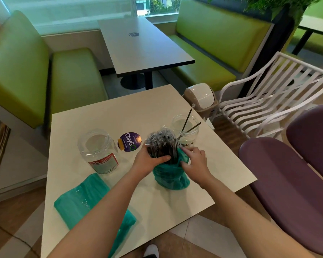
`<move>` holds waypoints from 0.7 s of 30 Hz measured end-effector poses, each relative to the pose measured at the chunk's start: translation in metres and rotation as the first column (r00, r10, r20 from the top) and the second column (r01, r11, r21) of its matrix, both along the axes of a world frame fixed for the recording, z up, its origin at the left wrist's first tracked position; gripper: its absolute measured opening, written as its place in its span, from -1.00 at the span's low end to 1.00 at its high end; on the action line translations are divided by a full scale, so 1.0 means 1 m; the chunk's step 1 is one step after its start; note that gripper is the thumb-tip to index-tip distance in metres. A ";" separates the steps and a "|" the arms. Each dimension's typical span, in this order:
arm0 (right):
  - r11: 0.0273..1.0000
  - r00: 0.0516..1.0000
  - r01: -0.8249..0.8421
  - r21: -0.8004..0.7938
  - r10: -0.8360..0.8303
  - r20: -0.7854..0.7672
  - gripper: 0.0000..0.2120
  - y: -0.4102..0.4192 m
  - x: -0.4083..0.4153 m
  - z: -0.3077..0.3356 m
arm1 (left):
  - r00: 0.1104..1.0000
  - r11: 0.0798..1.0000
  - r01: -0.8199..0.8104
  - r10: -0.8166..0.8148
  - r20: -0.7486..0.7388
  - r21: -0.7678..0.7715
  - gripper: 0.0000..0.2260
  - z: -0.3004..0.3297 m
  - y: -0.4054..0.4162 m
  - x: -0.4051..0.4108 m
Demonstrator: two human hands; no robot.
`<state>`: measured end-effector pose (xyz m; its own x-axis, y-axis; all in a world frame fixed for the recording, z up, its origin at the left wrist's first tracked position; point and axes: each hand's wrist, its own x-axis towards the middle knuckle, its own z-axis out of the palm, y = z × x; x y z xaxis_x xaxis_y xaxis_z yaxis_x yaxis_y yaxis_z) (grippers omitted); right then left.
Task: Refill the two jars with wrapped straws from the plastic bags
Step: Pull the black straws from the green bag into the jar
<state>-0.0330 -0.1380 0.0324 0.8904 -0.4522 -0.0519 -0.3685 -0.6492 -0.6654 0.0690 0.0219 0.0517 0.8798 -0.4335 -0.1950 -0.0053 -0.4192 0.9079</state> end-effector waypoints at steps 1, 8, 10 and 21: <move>0.996 0.999 0.007 0.094 -0.012 0.050 -0.40 0.002 0.002 0.007 | 1.000 1.000 -0.009 0.009 -0.006 -0.005 -0.22 -0.001 0.000 0.000; 0.924 0.977 -0.133 0.358 0.060 0.207 -0.34 0.012 0.011 0.042 | 0.999 0.999 0.030 -0.032 -0.039 -0.038 -0.05 -0.002 0.003 0.000; 0.944 0.980 -0.096 0.315 0.035 0.194 -0.41 0.011 0.014 0.039 | 0.995 0.997 0.067 -0.069 -0.066 -0.025 -0.06 -0.006 0.006 0.002; 0.906 0.983 -0.001 0.423 -0.078 0.169 -0.79 0.003 0.023 0.033 | 0.999 0.998 0.030 -0.031 -0.028 -0.051 -0.16 -0.011 -0.004 -0.002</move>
<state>-0.0099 -0.1346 0.0650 0.8850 -0.4573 -0.0874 -0.2379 -0.2828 -0.9292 0.0673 0.0181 0.0403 0.8602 -0.4702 -0.1971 0.0091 -0.3724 0.9280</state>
